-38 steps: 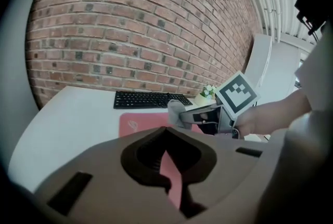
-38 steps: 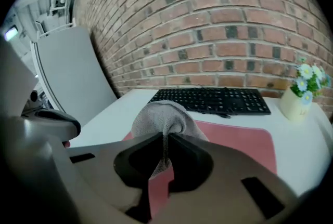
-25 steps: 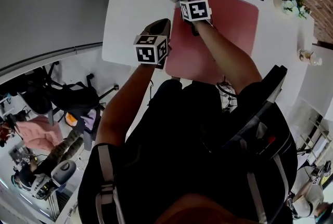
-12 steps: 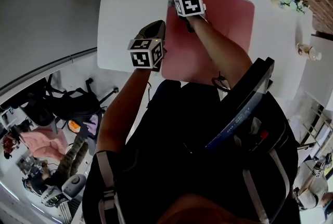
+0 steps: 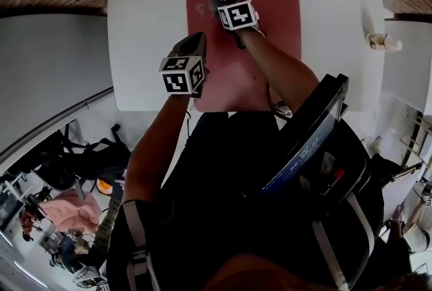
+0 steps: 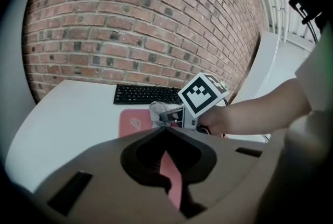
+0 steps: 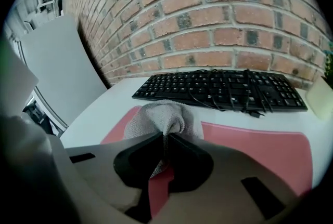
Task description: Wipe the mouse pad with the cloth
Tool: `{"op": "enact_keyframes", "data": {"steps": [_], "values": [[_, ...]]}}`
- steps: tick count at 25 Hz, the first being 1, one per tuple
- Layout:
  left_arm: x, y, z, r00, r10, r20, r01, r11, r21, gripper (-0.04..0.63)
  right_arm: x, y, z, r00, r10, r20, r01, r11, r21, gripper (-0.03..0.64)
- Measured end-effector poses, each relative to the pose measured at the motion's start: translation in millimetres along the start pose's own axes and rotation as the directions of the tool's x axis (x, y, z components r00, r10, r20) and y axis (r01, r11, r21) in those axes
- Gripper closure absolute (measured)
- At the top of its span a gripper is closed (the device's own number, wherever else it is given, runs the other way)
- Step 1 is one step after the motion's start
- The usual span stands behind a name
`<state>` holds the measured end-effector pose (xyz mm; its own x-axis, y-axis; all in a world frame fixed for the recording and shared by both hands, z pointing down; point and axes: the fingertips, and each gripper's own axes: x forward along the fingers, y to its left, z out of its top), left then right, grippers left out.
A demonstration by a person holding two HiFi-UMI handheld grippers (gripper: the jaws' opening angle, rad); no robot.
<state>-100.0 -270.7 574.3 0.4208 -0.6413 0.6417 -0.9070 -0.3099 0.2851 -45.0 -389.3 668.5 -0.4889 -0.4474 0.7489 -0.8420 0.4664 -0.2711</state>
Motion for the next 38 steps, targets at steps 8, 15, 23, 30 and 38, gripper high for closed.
{"op": "enact_keyframes", "data": {"steps": [8, 15, 23, 30, 38], "values": [[24, -40, 7, 0.998, -0.064, -0.024, 0.065, 0.997, 0.048, 0.595, -26, -57, -11, 0.998, -0.058, 0.021, 0.057, 0.996, 0.068, 0.583], [38, -66, 11, 0.994, -0.105, -0.038, 0.108, 0.99, 0.085, 0.595, -49, -101, -24, 0.994, -0.108, 0.028, 0.104, 0.987, 0.12, 0.583], [50, -90, 12, 0.988, -0.14, -0.062, 0.147, 0.981, 0.127, 0.595, -78, -152, -39, 0.985, -0.172, 0.034, 0.163, 0.97, 0.18, 0.583], [55, -102, 17, 0.987, -0.147, -0.056, 0.153, 0.98, 0.127, 0.595, -101, -191, -49, 0.974, -0.22, 0.049, 0.202, 0.949, 0.241, 0.583], [41, -103, 27, 0.989, -0.147, -0.003, 0.146, 0.983, 0.114, 0.595, -130, -202, -49, 0.957, -0.268, 0.108, 0.236, 0.942, 0.237, 0.583]]}}
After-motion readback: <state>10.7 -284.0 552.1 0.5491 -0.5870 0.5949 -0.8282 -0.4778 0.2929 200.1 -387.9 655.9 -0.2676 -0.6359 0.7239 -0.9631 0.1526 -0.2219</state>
